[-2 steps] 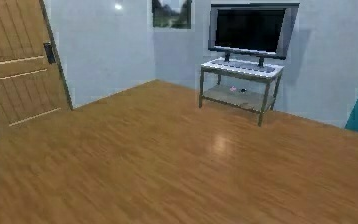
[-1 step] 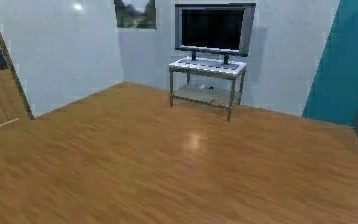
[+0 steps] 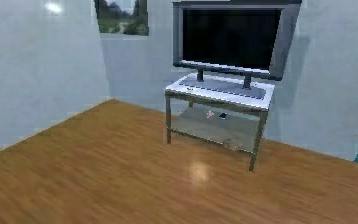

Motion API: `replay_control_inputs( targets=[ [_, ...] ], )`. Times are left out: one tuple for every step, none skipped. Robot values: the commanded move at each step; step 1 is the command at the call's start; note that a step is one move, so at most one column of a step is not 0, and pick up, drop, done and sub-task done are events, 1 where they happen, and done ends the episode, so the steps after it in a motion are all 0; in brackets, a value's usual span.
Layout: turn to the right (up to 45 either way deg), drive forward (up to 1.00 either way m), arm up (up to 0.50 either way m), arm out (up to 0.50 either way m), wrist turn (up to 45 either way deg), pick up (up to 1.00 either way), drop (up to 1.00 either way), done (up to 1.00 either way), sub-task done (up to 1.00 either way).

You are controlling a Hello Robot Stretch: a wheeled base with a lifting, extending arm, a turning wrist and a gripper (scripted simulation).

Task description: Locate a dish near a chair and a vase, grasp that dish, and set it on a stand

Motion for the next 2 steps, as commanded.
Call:
replay_control_inputs(
  targets=[
    [0.0,1.00,0.00,0.00,0.0,0.00,0.00,0.00,0.00],
    [6.0,0.00,0.00,0.00,0.0,0.00,0.00,0.00,0.00]
  ],
)
